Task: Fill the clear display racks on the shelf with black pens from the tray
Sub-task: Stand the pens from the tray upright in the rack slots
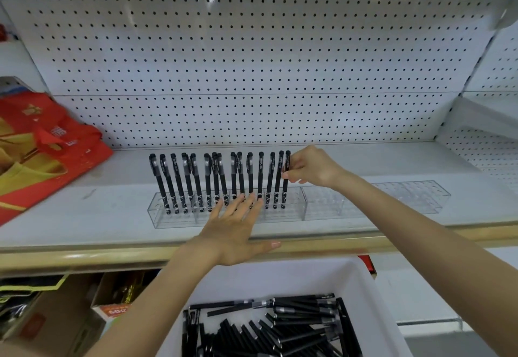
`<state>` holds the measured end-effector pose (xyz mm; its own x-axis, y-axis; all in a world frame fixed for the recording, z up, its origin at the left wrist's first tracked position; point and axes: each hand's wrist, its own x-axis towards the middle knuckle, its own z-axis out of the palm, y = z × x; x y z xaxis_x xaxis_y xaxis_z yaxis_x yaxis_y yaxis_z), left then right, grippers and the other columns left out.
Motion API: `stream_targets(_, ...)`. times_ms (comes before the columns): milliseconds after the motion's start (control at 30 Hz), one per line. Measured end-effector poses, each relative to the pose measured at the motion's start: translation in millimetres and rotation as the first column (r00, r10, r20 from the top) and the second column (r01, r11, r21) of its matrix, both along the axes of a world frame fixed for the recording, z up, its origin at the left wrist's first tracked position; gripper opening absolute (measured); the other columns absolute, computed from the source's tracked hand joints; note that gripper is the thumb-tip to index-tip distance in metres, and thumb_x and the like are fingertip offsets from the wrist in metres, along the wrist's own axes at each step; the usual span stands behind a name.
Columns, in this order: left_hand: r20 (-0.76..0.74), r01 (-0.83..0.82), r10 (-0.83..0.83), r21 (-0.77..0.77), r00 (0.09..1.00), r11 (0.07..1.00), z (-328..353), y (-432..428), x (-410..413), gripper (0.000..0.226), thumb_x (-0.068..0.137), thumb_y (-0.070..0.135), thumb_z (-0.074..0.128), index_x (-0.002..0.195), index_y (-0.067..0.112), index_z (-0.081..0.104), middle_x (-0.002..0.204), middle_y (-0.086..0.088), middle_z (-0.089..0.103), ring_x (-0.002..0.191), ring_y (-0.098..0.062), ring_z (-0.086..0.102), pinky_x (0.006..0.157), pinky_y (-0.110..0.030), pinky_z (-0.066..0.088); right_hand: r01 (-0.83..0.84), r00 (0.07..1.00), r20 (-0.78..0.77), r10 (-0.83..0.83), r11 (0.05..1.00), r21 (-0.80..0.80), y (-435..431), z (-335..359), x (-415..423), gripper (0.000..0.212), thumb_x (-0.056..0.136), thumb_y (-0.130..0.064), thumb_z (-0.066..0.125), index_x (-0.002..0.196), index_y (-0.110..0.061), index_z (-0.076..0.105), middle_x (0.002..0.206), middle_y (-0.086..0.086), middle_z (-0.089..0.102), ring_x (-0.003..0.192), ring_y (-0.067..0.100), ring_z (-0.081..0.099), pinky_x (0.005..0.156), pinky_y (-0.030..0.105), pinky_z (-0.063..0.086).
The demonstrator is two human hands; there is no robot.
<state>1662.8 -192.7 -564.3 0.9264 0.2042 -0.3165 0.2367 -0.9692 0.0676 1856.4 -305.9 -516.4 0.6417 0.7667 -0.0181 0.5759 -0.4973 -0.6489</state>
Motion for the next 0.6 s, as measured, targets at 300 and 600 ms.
stream_targets(300,0.246,0.032,-0.037,0.023,0.969,0.999,6,-1,-6,0.079,0.092,0.066,0.029,0.153,0.023,0.005,0.162,-0.002,0.0,0.148,-0.019,0.001,0.12,-0.044,-0.001,0.053,0.997,0.061,-0.049,0.996,-0.069,-29,6,-12,0.044,0.084,-0.026,0.073,0.122,-0.009,0.058,0.1,0.009,0.069,0.085,0.019,0.063,0.077,0.026,0.049)
stream_targets(600,0.368,0.085,-0.082,0.009,0.926,0.996,-17,-26,-60,0.067,0.095,0.058,0.029,0.151,0.022,0.022,0.16,-0.002,0.017,0.145,-0.019,0.017,0.118,-0.037,0.009,-0.152,0.988,0.013,0.152,0.988,0.004,-82,-37,-102,0.016,0.08,-0.025,0.076,0.092,-0.029,0.066,0.092,-0.001,0.071,0.082,0.009,0.067,0.077,0.022,0.05)
